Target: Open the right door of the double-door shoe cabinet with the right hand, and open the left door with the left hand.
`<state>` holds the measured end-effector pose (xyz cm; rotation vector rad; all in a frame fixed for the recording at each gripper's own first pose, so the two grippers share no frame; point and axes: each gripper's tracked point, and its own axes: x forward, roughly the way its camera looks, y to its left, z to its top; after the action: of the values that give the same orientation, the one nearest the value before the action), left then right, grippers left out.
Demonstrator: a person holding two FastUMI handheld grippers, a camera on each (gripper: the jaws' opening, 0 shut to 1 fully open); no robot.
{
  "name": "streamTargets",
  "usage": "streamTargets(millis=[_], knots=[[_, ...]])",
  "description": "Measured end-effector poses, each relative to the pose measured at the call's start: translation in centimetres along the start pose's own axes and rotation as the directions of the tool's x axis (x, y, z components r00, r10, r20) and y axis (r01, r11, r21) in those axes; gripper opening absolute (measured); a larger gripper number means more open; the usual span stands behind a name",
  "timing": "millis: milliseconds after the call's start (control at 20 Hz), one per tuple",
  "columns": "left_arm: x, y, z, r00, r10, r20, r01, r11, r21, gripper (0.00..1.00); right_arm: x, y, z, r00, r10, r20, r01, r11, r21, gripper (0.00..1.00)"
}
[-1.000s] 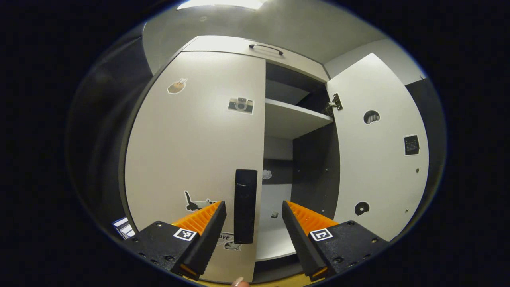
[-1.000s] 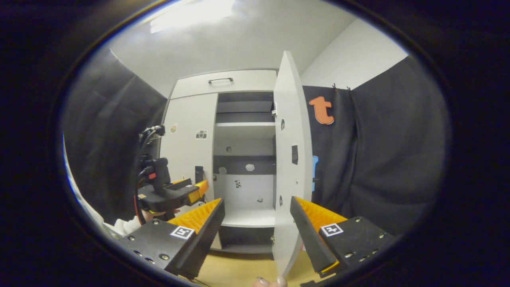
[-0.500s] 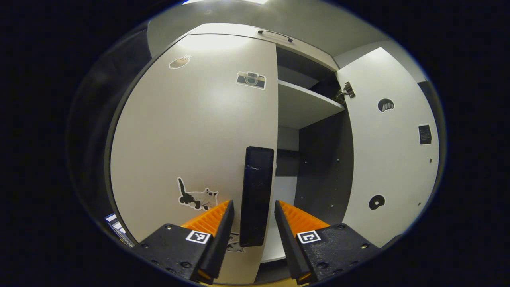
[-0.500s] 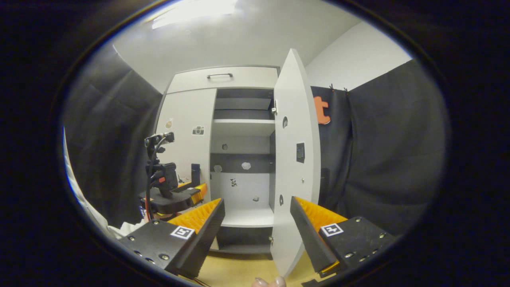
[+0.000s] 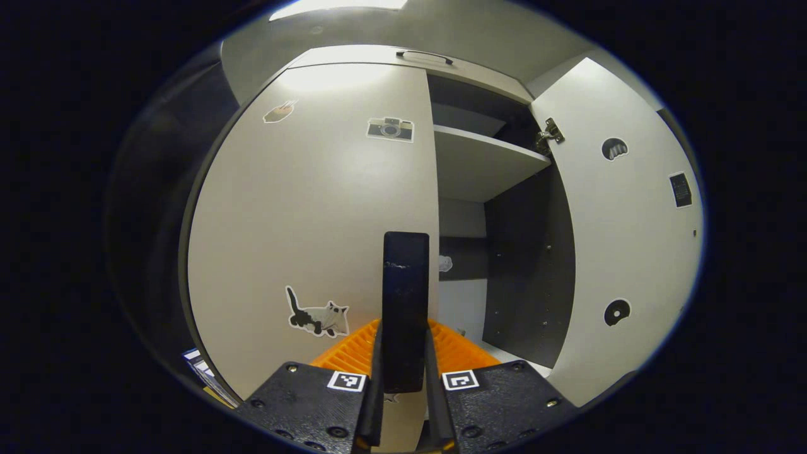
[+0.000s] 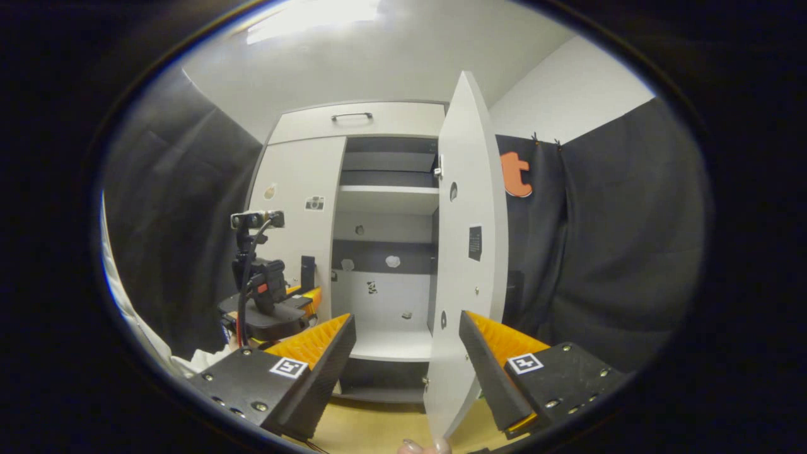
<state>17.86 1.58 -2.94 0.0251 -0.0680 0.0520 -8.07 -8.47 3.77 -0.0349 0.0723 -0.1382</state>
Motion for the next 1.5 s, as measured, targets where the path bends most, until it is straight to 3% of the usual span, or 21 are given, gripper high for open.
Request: streamTargets(millis=[250,550,600,650,900,950,1000,1200,1300,1400,1500], knots=[[0.1,0.1,-0.1,0.999,0.013,-0.031,-0.013,1.0,-0.006,0.21,0.0,-0.8,-0.2,1.0,0.021,-0.006,-0.021,1.0,0.0,0.99],[-0.9,0.1,-0.1,0.997,0.02,-0.077,-0.021,1.0,-0.01,0.18,-0.2,-1.4,0.4,0.999,0.053,0.014,-0.053,0.999,0.01,0.96],[-1.5,0.1,0.0,0.996,0.013,-0.084,-0.015,1.0,-0.018,0.18,-0.1,-1.3,0.5,0.998,0.063,0.017,-0.063,0.998,0.012,0.99],[-2.3,0.0,0.3,0.996,0.003,-0.086,-0.005,1.0,-0.022,0.18,-0.3,-1.0,0.6,0.997,0.075,0.02,-0.075,0.997,0.015,0.96],[-6.8,0.8,1.2,0.995,-0.018,-0.096,0.014,0.999,-0.038,0.19,-0.6,1.3,1.1,0.989,0.147,0.031,-0.147,0.989,-0.001,0.99],[-7.5,1.0,1.3,0.995,-0.019,-0.1,0.015,0.999,-0.036,0.19,-0.6,1.8,1.3,0.987,0.156,0.044,-0.155,0.988,-0.017,0.96],[-8.1,1.1,1.6,0.995,-0.021,-0.1,0.017,0.999,-0.039,0.18,-0.6,2.1,1.6,0.985,0.161,0.062,-0.159,0.987,-0.04,0.99],[-10.3,1.8,2.0,0.994,-0.03,-0.107,0.025,0.998,-0.05,0.19,-0.6,3.2,3.5,0.977,0.125,0.173,-0.094,0.98,-0.177,0.95],[-11.3,2.4,2.3,0.993,-0.036,-0.111,0.03,0.998,-0.055,0.18,-0.9,4.3,4.6,0.965,0.118,0.234,-0.06,0.969,-0.24,0.98],[-12.1,2.8,2.5,0.992,-0.042,-0.116,0.033,0.997,-0.073,0.18,-0.9,6.3,4.1,0.964,0.155,0.215,-0.105,0.968,-0.226,0.96],[-12.9,3.3,2.7,0.992,-0.05,-0.115,0.039,0.995,-0.093,0.18,-0.6,7.9,2.8,0.969,0.192,0.159,-0.172,0.976,-0.132,0.96]])
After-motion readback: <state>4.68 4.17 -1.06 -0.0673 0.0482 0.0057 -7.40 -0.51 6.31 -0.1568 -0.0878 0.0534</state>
